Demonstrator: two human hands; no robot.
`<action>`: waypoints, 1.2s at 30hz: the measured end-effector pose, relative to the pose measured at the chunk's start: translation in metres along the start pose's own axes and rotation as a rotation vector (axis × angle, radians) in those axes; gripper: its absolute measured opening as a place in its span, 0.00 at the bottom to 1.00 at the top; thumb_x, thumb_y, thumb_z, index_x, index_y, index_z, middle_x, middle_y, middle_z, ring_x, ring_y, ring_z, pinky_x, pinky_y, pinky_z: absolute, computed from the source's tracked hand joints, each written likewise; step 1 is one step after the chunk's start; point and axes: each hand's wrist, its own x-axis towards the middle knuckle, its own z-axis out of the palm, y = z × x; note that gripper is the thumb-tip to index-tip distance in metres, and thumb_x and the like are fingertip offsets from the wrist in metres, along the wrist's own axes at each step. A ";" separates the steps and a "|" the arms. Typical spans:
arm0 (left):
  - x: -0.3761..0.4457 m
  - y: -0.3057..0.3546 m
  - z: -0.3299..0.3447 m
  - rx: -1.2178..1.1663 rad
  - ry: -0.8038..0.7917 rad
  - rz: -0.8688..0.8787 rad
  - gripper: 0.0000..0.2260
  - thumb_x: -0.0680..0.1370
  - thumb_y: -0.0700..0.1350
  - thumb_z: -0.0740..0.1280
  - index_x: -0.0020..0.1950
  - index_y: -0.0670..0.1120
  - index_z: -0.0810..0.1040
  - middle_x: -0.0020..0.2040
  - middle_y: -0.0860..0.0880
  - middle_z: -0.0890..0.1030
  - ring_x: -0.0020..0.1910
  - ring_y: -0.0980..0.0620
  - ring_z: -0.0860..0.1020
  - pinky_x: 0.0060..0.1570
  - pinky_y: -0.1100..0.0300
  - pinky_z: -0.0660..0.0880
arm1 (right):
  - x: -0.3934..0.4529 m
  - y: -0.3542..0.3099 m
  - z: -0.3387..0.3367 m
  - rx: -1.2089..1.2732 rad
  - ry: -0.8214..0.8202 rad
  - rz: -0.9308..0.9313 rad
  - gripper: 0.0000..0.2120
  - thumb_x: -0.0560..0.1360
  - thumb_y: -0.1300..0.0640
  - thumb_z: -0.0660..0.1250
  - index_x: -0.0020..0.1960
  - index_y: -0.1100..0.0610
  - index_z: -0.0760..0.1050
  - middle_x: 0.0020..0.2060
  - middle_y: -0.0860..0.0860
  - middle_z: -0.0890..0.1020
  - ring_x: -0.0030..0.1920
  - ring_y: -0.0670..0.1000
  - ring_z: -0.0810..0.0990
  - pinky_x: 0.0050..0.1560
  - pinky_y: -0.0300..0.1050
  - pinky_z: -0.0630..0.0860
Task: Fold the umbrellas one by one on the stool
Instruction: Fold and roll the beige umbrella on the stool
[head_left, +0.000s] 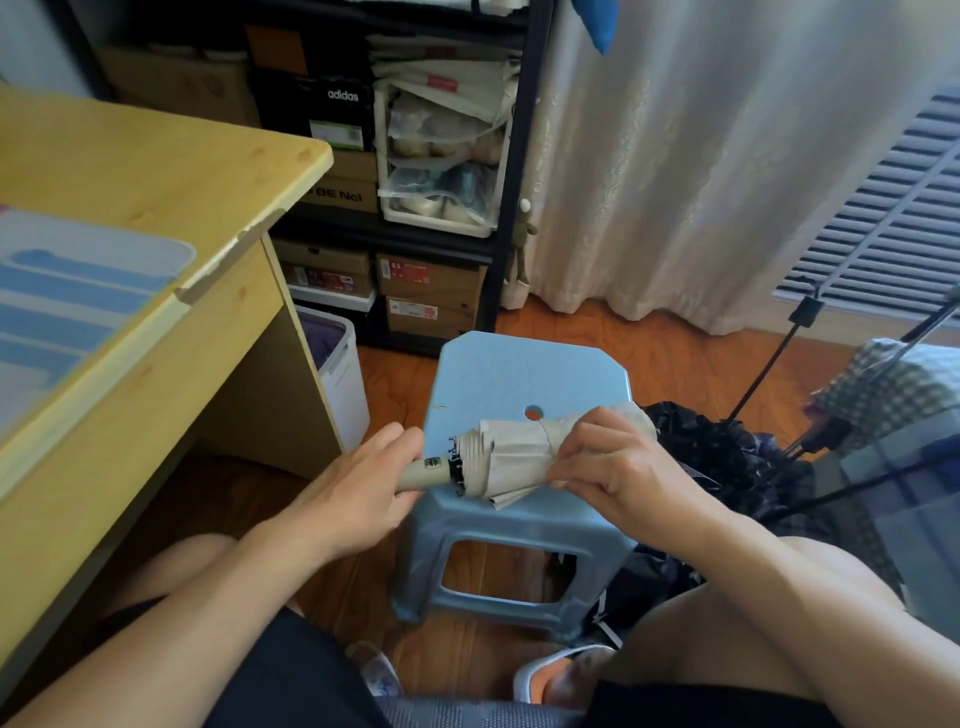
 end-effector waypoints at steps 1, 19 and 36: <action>-0.001 -0.001 0.002 0.029 0.011 0.022 0.14 0.79 0.48 0.69 0.46 0.56 0.62 0.45 0.56 0.66 0.38 0.52 0.73 0.37 0.51 0.71 | -0.001 -0.001 0.000 0.010 0.004 0.012 0.05 0.79 0.55 0.73 0.50 0.53 0.87 0.45 0.46 0.81 0.48 0.51 0.76 0.48 0.46 0.75; 0.002 -0.013 0.012 0.093 0.111 0.099 0.14 0.77 0.42 0.70 0.48 0.52 0.64 0.45 0.57 0.67 0.41 0.50 0.72 0.36 0.53 0.69 | 0.008 0.005 0.013 0.233 0.020 0.494 0.06 0.73 0.61 0.79 0.45 0.50 0.88 0.41 0.41 0.82 0.48 0.50 0.77 0.52 0.46 0.75; 0.004 -0.017 0.013 0.077 0.135 0.136 0.12 0.75 0.38 0.70 0.49 0.49 0.68 0.46 0.54 0.72 0.44 0.50 0.73 0.39 0.48 0.75 | 0.042 0.000 0.005 0.224 -0.280 0.858 0.11 0.72 0.55 0.79 0.46 0.51 0.77 0.40 0.46 0.77 0.41 0.48 0.75 0.41 0.42 0.72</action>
